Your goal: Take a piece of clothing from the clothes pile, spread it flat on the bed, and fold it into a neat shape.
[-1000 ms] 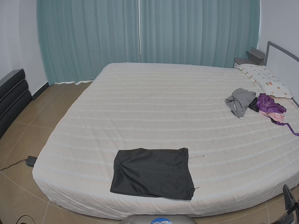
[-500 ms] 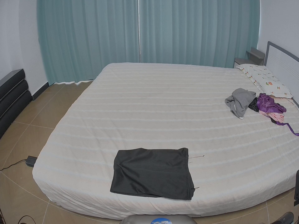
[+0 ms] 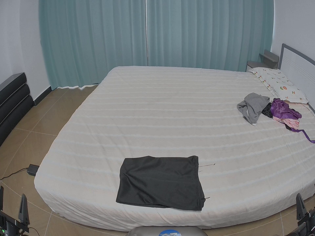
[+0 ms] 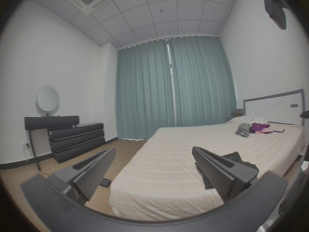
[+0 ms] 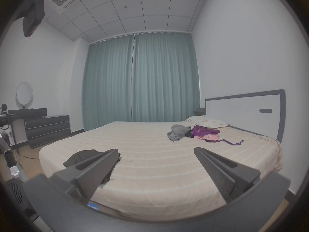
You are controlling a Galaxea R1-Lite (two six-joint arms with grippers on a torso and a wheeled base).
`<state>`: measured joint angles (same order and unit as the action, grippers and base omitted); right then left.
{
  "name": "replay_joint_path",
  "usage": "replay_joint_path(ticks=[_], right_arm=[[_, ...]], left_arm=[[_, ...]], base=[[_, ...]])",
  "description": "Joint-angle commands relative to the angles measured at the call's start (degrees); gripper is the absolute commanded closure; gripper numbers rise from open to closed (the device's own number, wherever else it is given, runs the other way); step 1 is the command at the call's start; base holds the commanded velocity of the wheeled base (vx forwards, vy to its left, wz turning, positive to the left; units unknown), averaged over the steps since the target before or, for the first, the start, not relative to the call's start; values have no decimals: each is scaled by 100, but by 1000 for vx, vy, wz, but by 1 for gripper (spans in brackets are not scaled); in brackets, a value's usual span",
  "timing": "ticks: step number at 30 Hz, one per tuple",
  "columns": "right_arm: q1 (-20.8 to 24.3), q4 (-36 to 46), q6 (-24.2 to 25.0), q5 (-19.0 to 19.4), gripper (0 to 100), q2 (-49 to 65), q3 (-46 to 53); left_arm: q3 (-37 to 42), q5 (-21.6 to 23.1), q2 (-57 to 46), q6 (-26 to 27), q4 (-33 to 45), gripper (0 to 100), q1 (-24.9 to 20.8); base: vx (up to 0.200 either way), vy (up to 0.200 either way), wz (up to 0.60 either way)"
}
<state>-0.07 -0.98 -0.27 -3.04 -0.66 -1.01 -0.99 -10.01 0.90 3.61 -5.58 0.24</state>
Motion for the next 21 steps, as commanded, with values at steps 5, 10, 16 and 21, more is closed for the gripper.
replay_joint_path(ticks=[5,10,16,21], right_arm=[[-1,238,-105,207,0,57,40],[7,238,-105,207,0,57,40],[7,168,-96,216,0,66,75],[7,168,-79,216,0,66,75]], left_arm=[[99,676,-90,-88,207,0,-33],[99,1124,-90,-9,260,0,-33],[90,1660,-90,-299,277,0,-33],[99,1115,-90,-229,488,0,-33]], base=[[0,0,0],[0,0,0],[0,0,0],[0,0,0]])
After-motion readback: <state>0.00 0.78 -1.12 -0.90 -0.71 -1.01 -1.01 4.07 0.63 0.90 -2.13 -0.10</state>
